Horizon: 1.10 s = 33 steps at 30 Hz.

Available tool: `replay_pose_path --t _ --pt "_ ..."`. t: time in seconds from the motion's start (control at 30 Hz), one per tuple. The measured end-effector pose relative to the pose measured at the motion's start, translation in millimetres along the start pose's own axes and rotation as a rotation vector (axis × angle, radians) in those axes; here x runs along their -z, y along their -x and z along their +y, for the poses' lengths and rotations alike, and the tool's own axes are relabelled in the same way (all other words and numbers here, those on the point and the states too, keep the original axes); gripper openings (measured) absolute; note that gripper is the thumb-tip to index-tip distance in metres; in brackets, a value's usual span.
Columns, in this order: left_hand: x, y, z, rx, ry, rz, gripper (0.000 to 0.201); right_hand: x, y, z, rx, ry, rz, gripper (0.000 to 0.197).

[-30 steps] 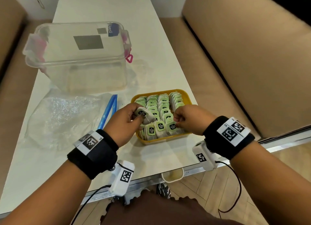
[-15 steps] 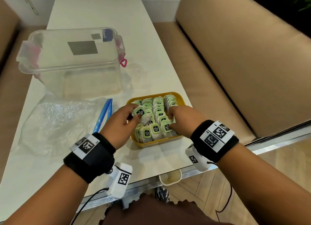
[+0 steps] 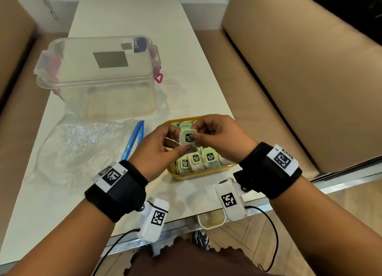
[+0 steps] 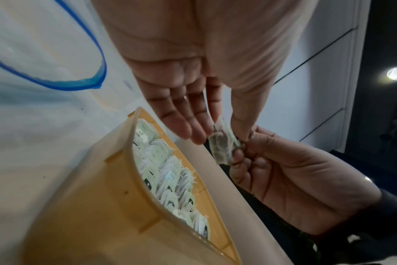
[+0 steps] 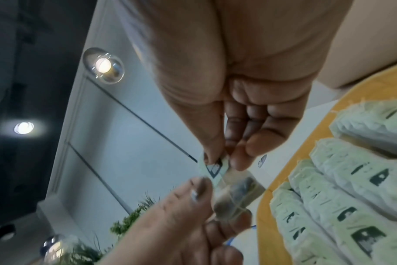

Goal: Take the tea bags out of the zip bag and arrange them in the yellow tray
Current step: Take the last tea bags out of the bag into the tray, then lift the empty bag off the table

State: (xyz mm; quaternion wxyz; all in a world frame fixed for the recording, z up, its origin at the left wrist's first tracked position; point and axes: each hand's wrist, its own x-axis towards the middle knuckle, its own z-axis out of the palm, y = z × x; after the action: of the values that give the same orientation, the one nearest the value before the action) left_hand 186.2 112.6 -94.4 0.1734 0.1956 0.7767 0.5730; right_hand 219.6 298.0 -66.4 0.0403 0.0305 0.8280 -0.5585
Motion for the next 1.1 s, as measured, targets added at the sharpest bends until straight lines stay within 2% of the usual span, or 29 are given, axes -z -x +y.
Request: replay_pose_path --t 0.07,0.17,0.3,0.4,0.47,0.53,0.67,0.77,0.9,1.03,1.1 --pt "0.1 1.4 -3.2 0.020 0.016 -0.008 0.033 0.0 -0.8 1.1 -0.015 -0.031 0.006 0.006" --pt "1.2 2.0 -6.9 0.019 0.034 -0.003 0.023 -2.3 -3.2 3.2 -0.030 -0.018 -0.046 0.008" --pt "2.6 3.5 -10.7 0.012 -0.008 -0.006 0.025 -1.6 -6.0 7.2 -0.076 0.000 -0.069 0.007" --pt "6.1 6.0 -20.0 0.027 -0.135 0.103 0.019 2.2 -8.4 10.3 -0.116 0.176 -0.077 0.008" --pt "9.6 7.5 -25.7 0.060 -0.270 0.177 0.018 3.5 -10.1 14.3 -0.151 0.370 -0.130 0.009" --pt "11.0 9.1 -29.6 0.121 -0.343 0.195 0.022 2.3 -10.1 18.2 -0.175 0.520 -0.201 0.010" --pt "7.1 12.2 -33.1 0.290 -0.187 0.128 0.026 -5.4 -11.0 23.0 -0.219 0.621 -0.259 0.008" --pt "4.6 11.8 -34.4 0.325 -0.149 0.110 0.021 -8.9 -14.9 27.1 -0.213 0.771 -0.239 0.018" --pt "3.8 10.8 -32.3 0.349 -0.084 0.121 0.020 -4.2 -15.2 27.8 -0.203 0.821 -0.135 0.025" --pt "2.7 9.9 -30.3 0.356 -0.047 0.132 0.024 17.7 -12.2 31.3 -0.186 0.862 0.172 0.017" --pt "1.7 8.4 -30.5 0.350 -0.038 0.142 0.024 27.7 -11.0 38.4 -0.219 0.913 0.251 0.014"
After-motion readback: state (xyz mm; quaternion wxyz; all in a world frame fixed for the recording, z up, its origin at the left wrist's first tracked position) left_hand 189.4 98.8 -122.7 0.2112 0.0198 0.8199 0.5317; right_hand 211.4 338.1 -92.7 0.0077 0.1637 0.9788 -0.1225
